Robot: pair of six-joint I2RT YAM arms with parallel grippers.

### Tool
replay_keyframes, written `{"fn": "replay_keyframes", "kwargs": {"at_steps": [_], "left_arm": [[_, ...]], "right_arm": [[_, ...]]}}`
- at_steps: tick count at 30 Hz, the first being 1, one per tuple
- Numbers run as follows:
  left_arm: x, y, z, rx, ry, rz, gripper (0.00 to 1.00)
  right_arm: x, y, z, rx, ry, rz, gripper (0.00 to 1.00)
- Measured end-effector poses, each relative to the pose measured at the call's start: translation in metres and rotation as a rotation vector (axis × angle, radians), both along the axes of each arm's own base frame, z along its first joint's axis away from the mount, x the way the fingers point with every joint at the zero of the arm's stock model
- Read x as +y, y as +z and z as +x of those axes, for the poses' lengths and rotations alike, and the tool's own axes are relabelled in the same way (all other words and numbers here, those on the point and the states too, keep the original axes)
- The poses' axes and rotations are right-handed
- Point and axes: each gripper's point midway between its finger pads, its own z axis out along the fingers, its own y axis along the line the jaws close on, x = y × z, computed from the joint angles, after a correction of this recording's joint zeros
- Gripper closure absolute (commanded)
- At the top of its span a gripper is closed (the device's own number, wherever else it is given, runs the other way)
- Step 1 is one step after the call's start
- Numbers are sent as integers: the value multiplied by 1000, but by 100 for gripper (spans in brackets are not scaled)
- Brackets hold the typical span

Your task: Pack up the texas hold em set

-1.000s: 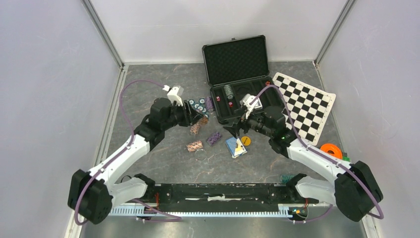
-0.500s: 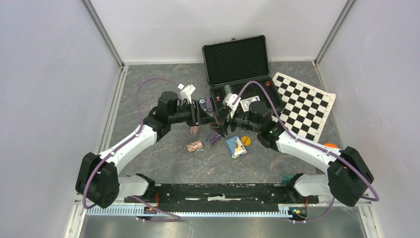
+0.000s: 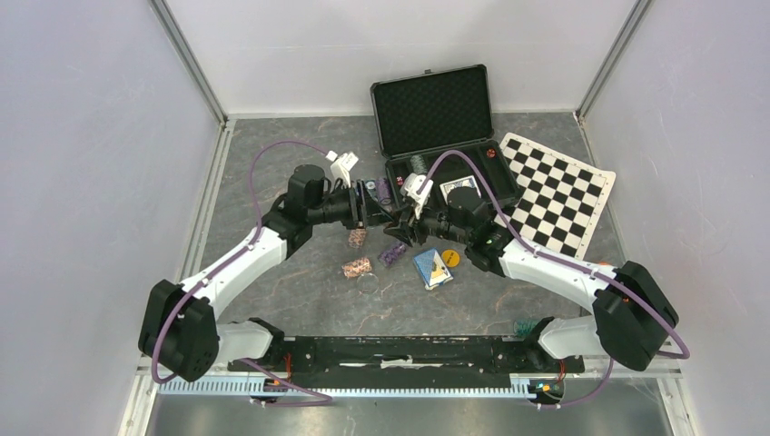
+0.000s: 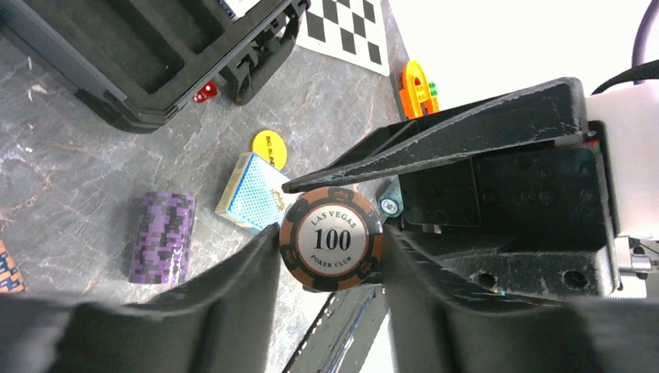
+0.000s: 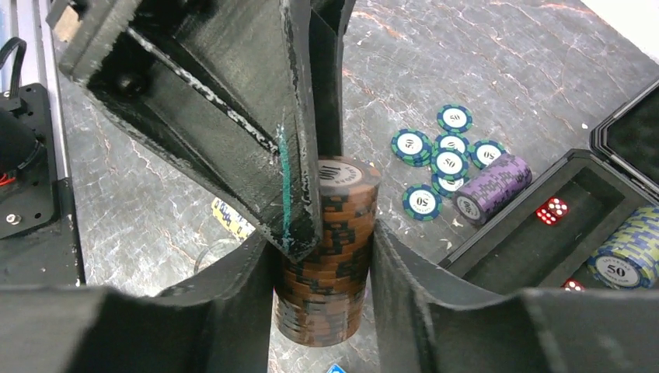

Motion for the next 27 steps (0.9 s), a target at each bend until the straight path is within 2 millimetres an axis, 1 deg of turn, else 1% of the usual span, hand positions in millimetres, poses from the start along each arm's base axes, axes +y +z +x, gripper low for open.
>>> {"fn": "replay_keyframes", "kwargs": {"at_steps": [1, 2, 4, 6, 7, 8, 11, 13, 14, 15, 16, 18, 20, 21, 22, 24, 27], "left_arm": [[0, 1, 1, -3, 2, 1, 10], [0, 2, 1, -1, 5, -3, 1], [2, 12, 5, -15, 29, -15, 0], [10, 24, 10, -48, 72, -26, 0], [19, 32, 15, -75, 114, -34, 0], [27, 39, 19, -97, 152, -39, 0], [68, 60, 34, -166, 333, -50, 0], [88, 68, 39, -195, 427, -44, 0], [95, 71, 40, -206, 456, -41, 0], [99, 73, 39, -218, 483, -39, 0], [102, 73, 38, -220, 495, -36, 0], [108, 67, 35, -224, 527, -28, 0], [114, 52, 32, -210, 559, -11, 0], [117, 44, 30, -200, 571, -4, 0], [119, 34, 27, -186, 582, 6, 0], [123, 15, 23, -163, 597, 25, 0], [128, 0, 19, -146, 617, 44, 0]], "right_arm": [[0, 1, 1, -1, -4, 3, 67], [-1, 1, 2, -3, -12, 1, 68], [-5, -4, 5, 4, -41, -16, 68], [-10, -8, 11, 7, -85, -35, 67], [-13, -10, 15, 8, -113, -44, 71], [-17, -12, 19, 9, -148, -54, 72], [-32, -23, 37, 29, -282, -86, 74], [-42, -35, 50, 58, -360, -112, 74], [-47, -40, 57, 71, -394, -123, 78], [-52, -47, 68, 86, -440, -143, 79], [-53, -50, 74, 92, -459, -151, 80], [-55, -56, 97, 100, -519, -167, 81], [-53, -57, 120, 93, -565, -159, 81], [-49, -57, 128, 88, -573, -151, 81], [-52, -57, 138, 86, -594, -144, 81], [-49, -57, 157, 77, -616, -124, 82], [-44, -55, 187, 57, -644, -91, 82]]}}
